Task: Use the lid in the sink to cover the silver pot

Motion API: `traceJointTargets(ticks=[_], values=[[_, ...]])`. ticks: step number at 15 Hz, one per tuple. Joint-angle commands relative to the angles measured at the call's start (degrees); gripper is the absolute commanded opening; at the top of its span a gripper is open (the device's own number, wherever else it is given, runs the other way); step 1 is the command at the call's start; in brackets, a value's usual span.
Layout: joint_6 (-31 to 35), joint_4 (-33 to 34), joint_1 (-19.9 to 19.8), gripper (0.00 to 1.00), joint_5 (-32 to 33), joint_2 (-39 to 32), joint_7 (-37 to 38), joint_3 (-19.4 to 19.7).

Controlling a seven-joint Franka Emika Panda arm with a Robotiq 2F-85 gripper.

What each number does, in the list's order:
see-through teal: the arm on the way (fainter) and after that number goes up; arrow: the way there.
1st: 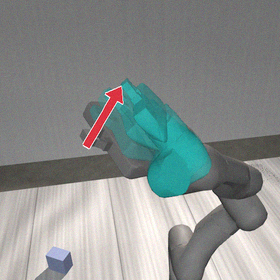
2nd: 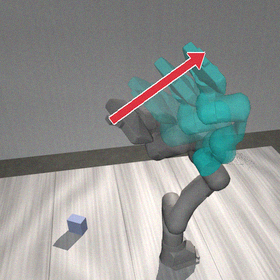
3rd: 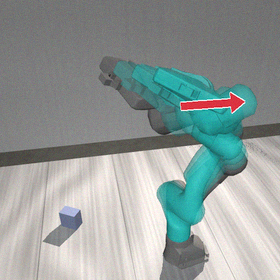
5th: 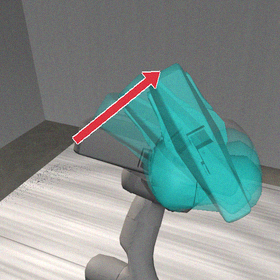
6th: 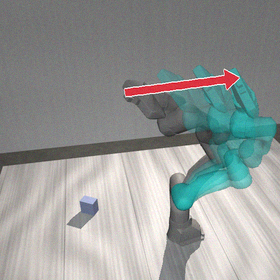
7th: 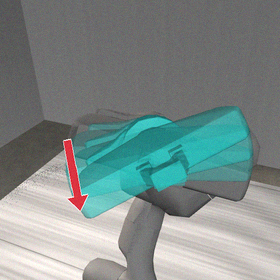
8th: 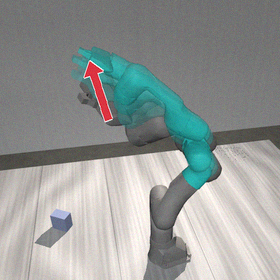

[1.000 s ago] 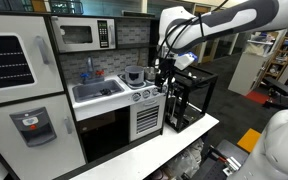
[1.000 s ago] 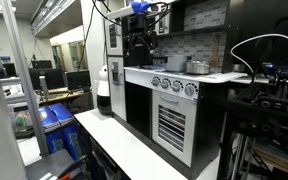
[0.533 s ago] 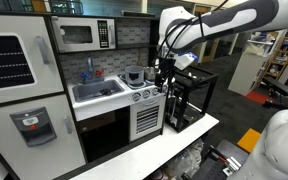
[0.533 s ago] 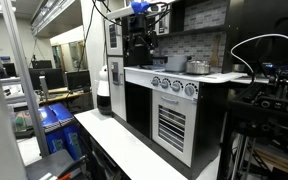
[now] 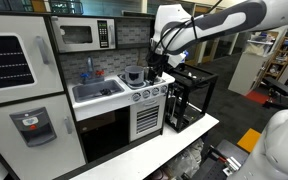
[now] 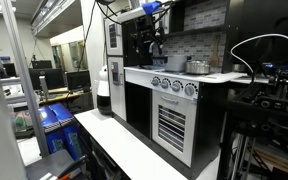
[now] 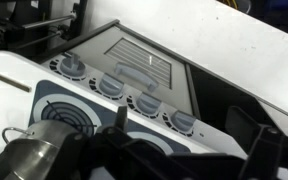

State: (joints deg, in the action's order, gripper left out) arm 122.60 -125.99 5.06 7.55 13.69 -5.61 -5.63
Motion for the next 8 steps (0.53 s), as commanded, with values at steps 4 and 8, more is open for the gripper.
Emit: traceJointTargets(ticks=[4, 8], values=[[4.2, 12.8, 3.1, 1.00, 3.1, -12.8, -0.4, -3.4], [2.3, 21.2, 5.9, 1.00, 6.3, -18.5, 2.3, -5.7]])
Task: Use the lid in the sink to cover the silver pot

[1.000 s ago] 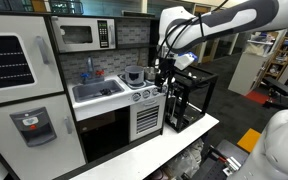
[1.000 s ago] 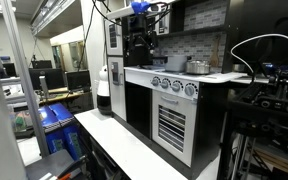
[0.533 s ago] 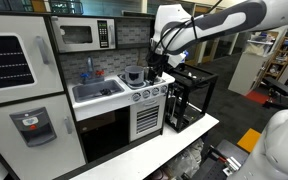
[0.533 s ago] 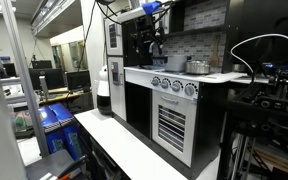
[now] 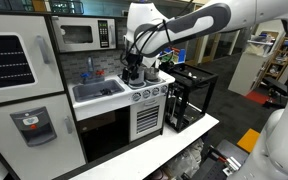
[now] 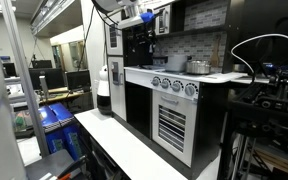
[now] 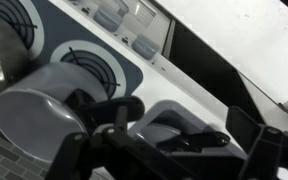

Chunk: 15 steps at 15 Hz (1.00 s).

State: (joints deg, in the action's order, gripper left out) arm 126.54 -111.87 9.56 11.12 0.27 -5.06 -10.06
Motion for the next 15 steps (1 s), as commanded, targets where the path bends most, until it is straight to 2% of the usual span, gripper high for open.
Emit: traceJointTargets(ticks=[1, 6, 9, 15], values=[[-2.1, 9.1, 2.0, 1.00, 3.4, -6.4, 3.4, -1.5], [-3.1, 16.9, 5.2, 1.00, 4.0, -13.6, 21.6, -0.8], [-3.2, 19.0, 6.3, 1.00, 3.8, -16.5, 29.5, 0.5], [-4.9, 22.7, 6.7, 1.00, 0.4, -21.7, 32.7, 2.0]])
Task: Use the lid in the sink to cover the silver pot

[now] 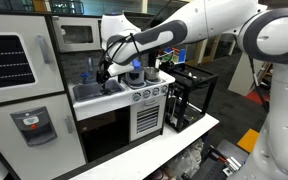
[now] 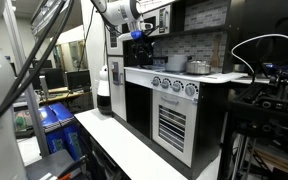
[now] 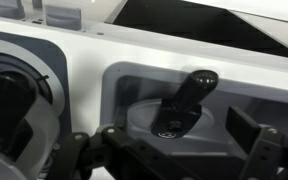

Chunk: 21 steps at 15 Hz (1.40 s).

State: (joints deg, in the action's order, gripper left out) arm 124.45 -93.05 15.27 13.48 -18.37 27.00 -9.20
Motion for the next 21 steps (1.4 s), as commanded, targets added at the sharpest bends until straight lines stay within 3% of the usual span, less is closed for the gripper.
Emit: traceJointTargets(ticks=[1, 15, 16, 18, 21], values=[[-3.2, 4.6, 1.0, 1.00, -2.7, -3.9, 0.5, 1.2], [-4.5, 10.7, 1.5, 1.00, -7.5, -10.4, -1.9, 1.7], [-4.9, 11.1, 1.5, 0.75, -7.8, -10.8, -2.3, 1.7], [-5.8, 12.0, 1.6, 0.67, -8.1, -11.4, -2.7, 1.8], [-6.7, 13.1, 1.8, 0.44, -8.1, -12.0, -2.8, 2.0]])
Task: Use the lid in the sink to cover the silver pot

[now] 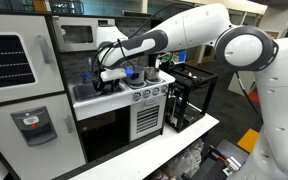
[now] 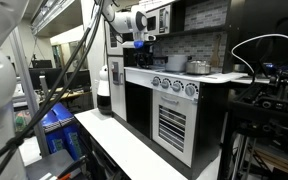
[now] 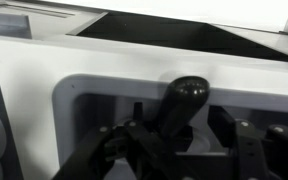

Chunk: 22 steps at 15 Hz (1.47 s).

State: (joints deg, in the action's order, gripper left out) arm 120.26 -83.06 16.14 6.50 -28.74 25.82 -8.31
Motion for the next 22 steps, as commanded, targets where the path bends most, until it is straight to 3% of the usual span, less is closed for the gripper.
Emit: traceJointTargets(ticks=[1, 5, 13, 22], values=[[-2.9, 3.5, 1.0, 0.37, -0.9, -1.8, -1.5, 1.3], [-4.7, 4.2, 2.1, 0.08, 1.9, -0.7, -1.0, 2.3], [-8.6, 3.8, 5.6, 0.08, 10.5, 3.0, 0.0, 3.7], [-7.6, -2.2, 5.5, 0.08, 14.9, 11.0, -0.4, 2.6]])
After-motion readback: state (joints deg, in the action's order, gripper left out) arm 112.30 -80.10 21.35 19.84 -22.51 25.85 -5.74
